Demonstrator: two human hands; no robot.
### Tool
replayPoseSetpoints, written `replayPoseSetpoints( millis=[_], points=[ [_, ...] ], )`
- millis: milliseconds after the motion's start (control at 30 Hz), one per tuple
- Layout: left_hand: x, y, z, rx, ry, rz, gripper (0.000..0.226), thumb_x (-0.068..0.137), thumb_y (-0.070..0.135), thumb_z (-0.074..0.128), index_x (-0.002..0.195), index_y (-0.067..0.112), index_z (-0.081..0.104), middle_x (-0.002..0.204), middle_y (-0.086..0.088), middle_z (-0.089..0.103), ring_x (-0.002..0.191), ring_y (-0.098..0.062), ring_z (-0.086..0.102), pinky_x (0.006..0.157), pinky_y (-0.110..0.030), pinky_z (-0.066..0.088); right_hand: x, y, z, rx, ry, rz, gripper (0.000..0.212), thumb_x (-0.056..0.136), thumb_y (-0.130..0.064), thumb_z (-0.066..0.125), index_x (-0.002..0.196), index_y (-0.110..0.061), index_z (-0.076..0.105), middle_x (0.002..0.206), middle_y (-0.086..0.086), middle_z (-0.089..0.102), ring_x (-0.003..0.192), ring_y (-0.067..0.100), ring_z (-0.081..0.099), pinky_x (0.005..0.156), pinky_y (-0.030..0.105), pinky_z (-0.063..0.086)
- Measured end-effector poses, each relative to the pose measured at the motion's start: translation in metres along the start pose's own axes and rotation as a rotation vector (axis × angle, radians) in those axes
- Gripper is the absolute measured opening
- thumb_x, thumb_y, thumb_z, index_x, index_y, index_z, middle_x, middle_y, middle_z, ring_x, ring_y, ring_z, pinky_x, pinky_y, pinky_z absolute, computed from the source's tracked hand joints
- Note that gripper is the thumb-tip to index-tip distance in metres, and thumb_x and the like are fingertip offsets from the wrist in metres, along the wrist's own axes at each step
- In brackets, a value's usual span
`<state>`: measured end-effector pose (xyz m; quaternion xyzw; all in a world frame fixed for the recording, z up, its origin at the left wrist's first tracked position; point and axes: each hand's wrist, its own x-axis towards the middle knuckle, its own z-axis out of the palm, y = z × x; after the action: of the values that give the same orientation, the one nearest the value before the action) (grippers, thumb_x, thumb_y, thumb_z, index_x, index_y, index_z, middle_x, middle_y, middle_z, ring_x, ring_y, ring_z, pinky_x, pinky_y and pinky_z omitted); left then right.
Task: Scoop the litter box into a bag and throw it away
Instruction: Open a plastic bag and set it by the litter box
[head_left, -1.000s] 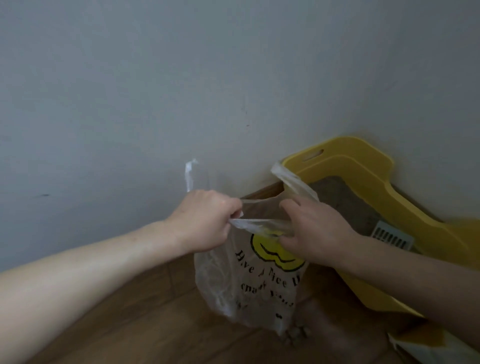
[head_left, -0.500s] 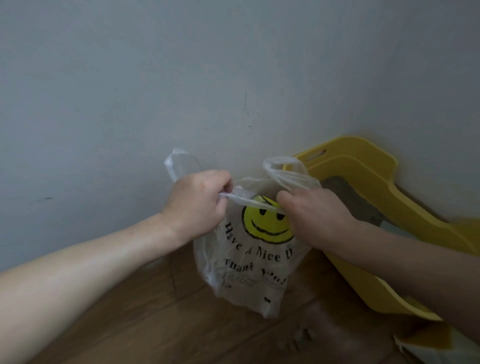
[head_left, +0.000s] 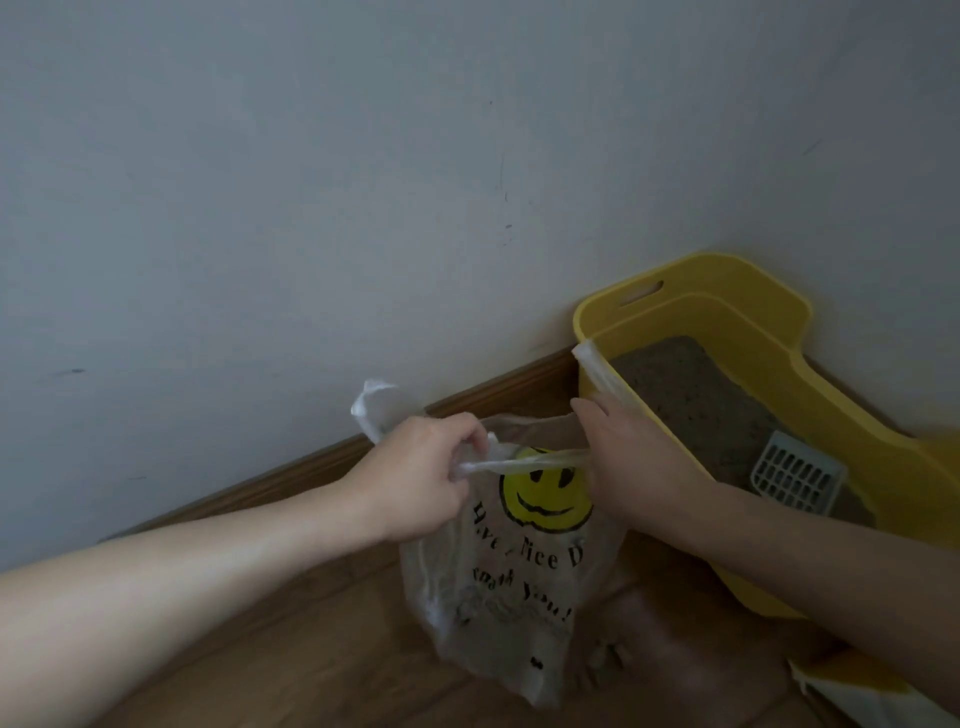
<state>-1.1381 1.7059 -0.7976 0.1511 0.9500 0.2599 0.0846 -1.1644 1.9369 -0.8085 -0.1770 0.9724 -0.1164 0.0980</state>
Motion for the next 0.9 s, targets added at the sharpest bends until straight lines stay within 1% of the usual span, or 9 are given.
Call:
replayPoseSetpoints(
  millis=[133, 233, 300, 367, 400, 567, 733, 833, 900],
  points=[
    [0.005, -0.001, -0.001, -0.291, -0.069, -0.157, 0.018, 0.088, 0.040, 0.069, 0.102, 0.031, 0.061, 0.060, 0.005, 0.062, 0.051, 0.000, 0.056, 0.050, -0.022, 0.044, -0.002, 0.003, 0.005, 0.008, 0.014, -0.032, 0.027, 0.089, -0.003, 0.048, 0.113, -0.012, 0.057, 0.108, 0.006, 0.061, 0.094, 0.024, 0.057, 0.079, 0.041, 0.053],
    [0.017, -0.005, -0.001, -0.366, -0.008, -0.321, 0.020, 0.095, 0.028, 0.062, 0.114, 0.022, 0.058, 0.061, 0.006, 0.065, 0.049, -0.002, 0.061, 0.050, -0.022, 0.049, -0.002, 0.003, 0.006, 0.023, 0.069, -0.086, 0.025, 0.089, -0.004, 0.049, 0.110, -0.013, 0.058, 0.108, 0.005, 0.062, 0.094, 0.024, 0.058, 0.078, 0.041, 0.053],
    [0.023, -0.010, -0.002, -0.295, -0.059, -0.394, 0.050, 0.085, 0.018, 0.073, 0.128, 0.025, 0.049, 0.095, 0.002, 0.070, 0.073, -0.009, 0.068, 0.062, -0.027, 0.057, -0.005, 0.002, 0.006, 0.036, 0.094, -0.116, 0.028, 0.089, -0.004, 0.050, 0.114, -0.012, 0.059, 0.112, 0.006, 0.062, 0.095, 0.025, 0.060, 0.079, 0.042, 0.053],
    [0.027, -0.012, -0.004, -0.219, -0.151, -0.429, 0.080, 0.075, 0.019, 0.080, 0.140, 0.033, 0.036, 0.133, -0.004, 0.056, 0.101, -0.016, 0.063, 0.079, -0.031, 0.058, -0.007, 0.001, 0.005, 0.038, 0.143, -0.147, 0.035, 0.087, -0.001, 0.054, 0.120, -0.010, 0.060, 0.116, 0.007, 0.062, 0.095, 0.027, 0.063, 0.076, 0.042, 0.055],
    [0.029, -0.013, -0.006, -0.210, -0.194, -0.446, 0.088, 0.071, 0.022, 0.081, 0.143, 0.036, 0.033, 0.141, -0.004, 0.051, 0.107, -0.019, 0.061, 0.083, -0.032, 0.057, -0.008, 0.001, 0.005, 0.029, 0.171, -0.167, 0.038, 0.085, 0.001, 0.057, 0.121, -0.009, 0.060, 0.116, 0.009, 0.064, 0.092, 0.028, 0.065, 0.071, 0.041, 0.056],
    [0.033, -0.019, -0.013, -0.317, -0.442, -0.533, 0.065, 0.070, 0.035, 0.083, 0.126, 0.025, 0.053, 0.112, -0.001, 0.064, 0.092, -0.017, 0.068, 0.069, -0.027, 0.058, -0.011, 0.003, 0.007, 0.014, 0.241, -0.254, 0.044, 0.071, 0.011, 0.068, 0.113, -0.001, 0.066, 0.110, 0.013, 0.069, 0.087, 0.028, 0.070, 0.061, 0.036, 0.060],
    [0.031, -0.027, -0.015, -0.386, -0.636, -0.555, 0.038, 0.073, 0.047, 0.079, 0.101, 0.021, 0.075, 0.101, -0.003, 0.076, 0.095, -0.021, 0.073, 0.089, -0.041, 0.058, -0.012, 0.004, 0.006, 0.020, 0.246, -0.263, 0.042, 0.073, 0.010, 0.066, 0.114, -0.001, 0.065, 0.111, 0.013, 0.068, 0.091, 0.029, 0.069, 0.064, 0.040, 0.060],
    [0.028, -0.025, -0.015, -0.433, -0.686, -0.555, 0.045, 0.075, 0.048, 0.079, 0.104, 0.014, 0.077, 0.100, -0.006, 0.077, 0.096, -0.020, 0.074, 0.098, -0.044, 0.054, -0.012, 0.004, 0.003, 0.017, 0.231, -0.252, 0.041, 0.073, 0.010, 0.066, 0.112, -0.001, 0.066, 0.109, 0.013, 0.068, 0.089, 0.030, 0.069, 0.064, 0.042, 0.060],
    [0.028, -0.024, -0.014, -0.360, -0.603, -0.506, 0.052, 0.070, 0.053, 0.081, 0.106, 0.016, 0.076, 0.101, 0.000, 0.077, 0.095, -0.015, 0.073, 0.096, -0.039, 0.055, -0.013, 0.005, 0.003, 0.009, 0.242, -0.256, 0.043, 0.072, 0.010, 0.067, 0.114, 0.000, 0.065, 0.110, 0.014, 0.069, 0.089, 0.030, 0.069, 0.066, 0.041, 0.061]
  ],
)
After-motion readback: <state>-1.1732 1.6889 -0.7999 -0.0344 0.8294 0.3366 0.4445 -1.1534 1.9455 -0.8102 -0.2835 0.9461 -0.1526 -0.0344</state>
